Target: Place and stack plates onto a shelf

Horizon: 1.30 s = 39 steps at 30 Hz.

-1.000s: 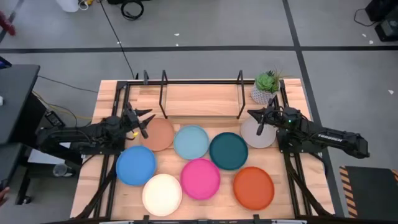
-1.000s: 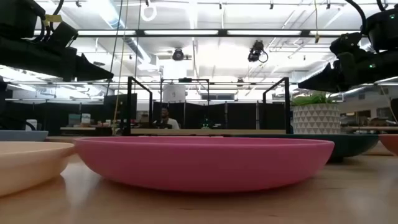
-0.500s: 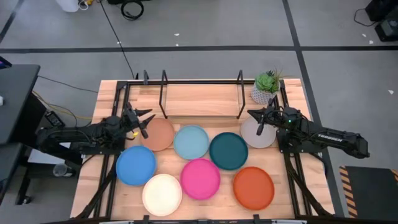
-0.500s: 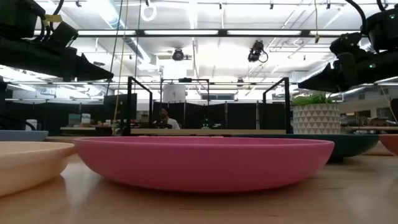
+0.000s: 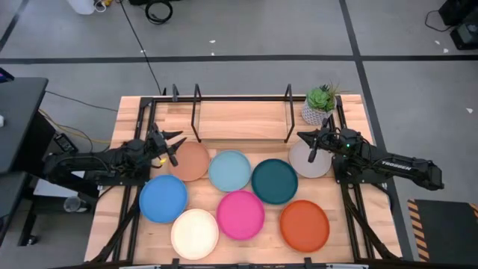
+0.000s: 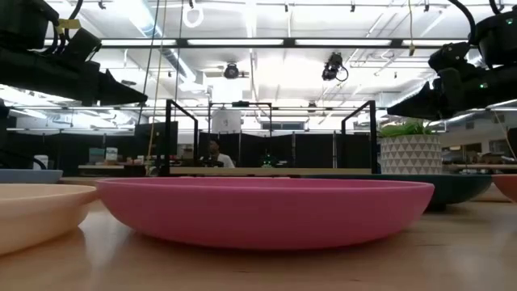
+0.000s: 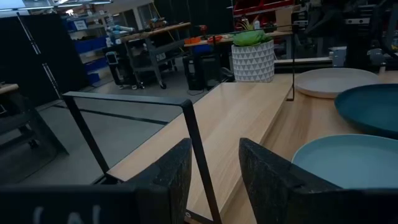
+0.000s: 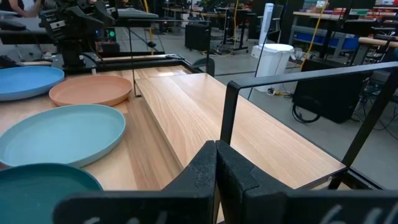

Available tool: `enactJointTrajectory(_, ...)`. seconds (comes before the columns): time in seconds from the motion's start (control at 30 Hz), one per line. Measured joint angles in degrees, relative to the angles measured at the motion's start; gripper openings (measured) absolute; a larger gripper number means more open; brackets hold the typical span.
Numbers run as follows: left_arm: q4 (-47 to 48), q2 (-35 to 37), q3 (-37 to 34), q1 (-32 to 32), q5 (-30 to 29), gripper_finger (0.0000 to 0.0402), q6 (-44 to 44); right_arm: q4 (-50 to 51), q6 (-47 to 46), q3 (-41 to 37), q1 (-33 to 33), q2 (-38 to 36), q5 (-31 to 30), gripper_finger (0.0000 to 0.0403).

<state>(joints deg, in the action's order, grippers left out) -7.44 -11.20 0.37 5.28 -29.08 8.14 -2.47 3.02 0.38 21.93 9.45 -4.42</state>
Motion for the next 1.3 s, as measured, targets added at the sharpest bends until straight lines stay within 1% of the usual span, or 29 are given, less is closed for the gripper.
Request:
enactJointTrajectory(0.83,0.0,0.0,0.0,0.0,0.0,0.0141,0.1,0.0,0.0,0.0,0.0,0.0,0.0,0.0012)
enactJointTrajectory(0.93,-1.7,0.0,0.0,0.0,0.4,0.0141,0.9,-0.1,0.0,0.0,0.0,0.0,0.0,0.0012)
enactJointTrajectory(1.0,-4.3,0.0,0.0,0.0,2.3,0.0141,-5.0,-2.2,-0.6,0.0,0.0,0.0,0.0,0.0012)
enactJointTrajectory(1.07,-7.2,0.0,0.0,0.0,4.4,0.0141,-14.3,-6.0,-4.5,0.0,0.0,0.0,0.0,0.0012)
enactJointTrajectory(1.2,-12.4,0.0,0.0,0.0,5.0,0.0141,-32.5,-15.7,-21.3,0.0,0.0,0.0,-0.4,0.0012)
enactJointTrajectory(1.3,-16.7,0.0,0.0,0.0,4.9,0.0141,-45.7,-18.9,-29.2,0.0,0.0,0.0,-2.1,0.0012)
